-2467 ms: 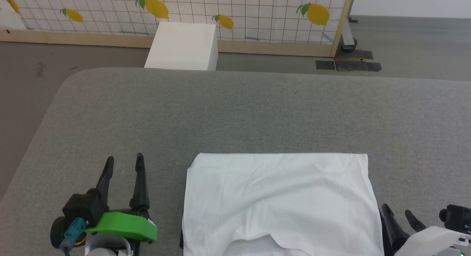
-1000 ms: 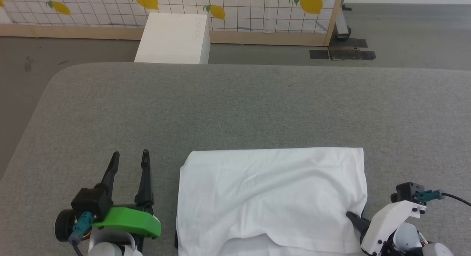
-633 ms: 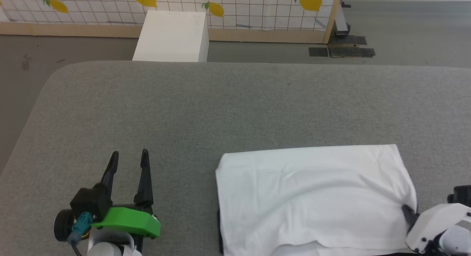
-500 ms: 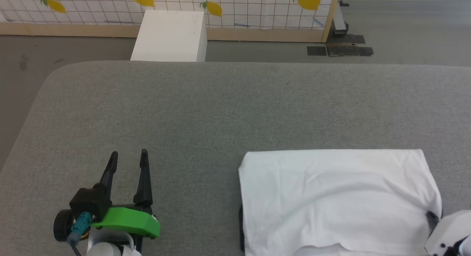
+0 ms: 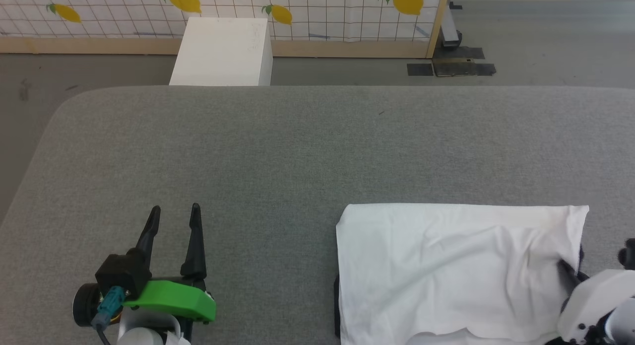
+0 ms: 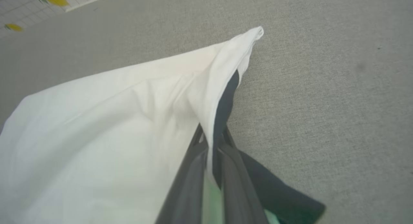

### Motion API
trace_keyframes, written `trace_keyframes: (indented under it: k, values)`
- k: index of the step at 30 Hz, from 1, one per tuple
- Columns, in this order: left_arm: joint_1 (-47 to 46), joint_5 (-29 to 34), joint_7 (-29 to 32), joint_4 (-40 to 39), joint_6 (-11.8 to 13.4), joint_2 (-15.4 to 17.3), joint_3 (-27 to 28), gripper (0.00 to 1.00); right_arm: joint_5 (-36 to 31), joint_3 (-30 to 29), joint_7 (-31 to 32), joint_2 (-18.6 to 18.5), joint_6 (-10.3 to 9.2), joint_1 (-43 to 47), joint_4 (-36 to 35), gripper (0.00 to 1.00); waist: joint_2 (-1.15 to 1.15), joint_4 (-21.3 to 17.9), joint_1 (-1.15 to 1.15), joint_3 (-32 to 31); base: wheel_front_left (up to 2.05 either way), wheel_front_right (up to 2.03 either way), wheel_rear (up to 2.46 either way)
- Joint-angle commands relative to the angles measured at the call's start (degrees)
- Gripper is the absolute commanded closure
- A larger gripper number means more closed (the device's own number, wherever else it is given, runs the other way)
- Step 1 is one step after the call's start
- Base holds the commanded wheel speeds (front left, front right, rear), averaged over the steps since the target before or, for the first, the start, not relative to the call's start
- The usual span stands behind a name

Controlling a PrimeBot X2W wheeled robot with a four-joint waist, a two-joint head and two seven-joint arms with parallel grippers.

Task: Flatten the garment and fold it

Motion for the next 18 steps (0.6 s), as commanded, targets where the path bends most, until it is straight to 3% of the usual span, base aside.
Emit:
trace_keyframes:
  k: [1, 5, 9, 14, 18]
  values:
    - [-0.72, 0.31, -0.22, 0.25, -0.45, -0.30, 0.02, 0.00, 0.56, 2.82, 1.45, -0.01, -0.08, 1.29, -3.73, 1.00, 0.43, 0.11, 0.00, -0.17, 0.00, 0.00, 0.00]
    - [-0.87, 0.37, -0.22, 0.72, -0.64, -0.31, -0.29, 0.00, -0.22, 11.60, 6.06, -0.01, -0.08, 3.46, -14.35, 1.00, 0.43, 0.44, 0.00, -0.54, 0.00, 0.00, 0.00]
    - [-1.07, 0.33, -0.22, 1.08, -0.79, -0.32, -0.65, 0.00, -2.59, 21.37, 9.30, -0.01, -0.08, 2.76, -20.02, 1.00, 0.43, 1.02, 0.00, -0.75, 0.00, 0.00, 0.00]
    - [-1.47, 0.24, -0.22, 1.14, -0.94, -0.33, -0.94, 0.00, -4.72, 31.94, 11.36, 0.00, -0.08, -0.78, -17.53, 1.00, 0.43, 2.01, 0.00, -0.41, 0.00, 0.00, 0.00]
    - [-1.92, 0.21, -0.22, 1.09, -1.06, -0.34, -1.21, 0.00, -4.97, 38.98, 11.62, 0.00, -0.08, -5.30, -9.71, 1.00, 0.43, 3.33, 0.00, 0.50, 0.00, 0.00, 0.00]
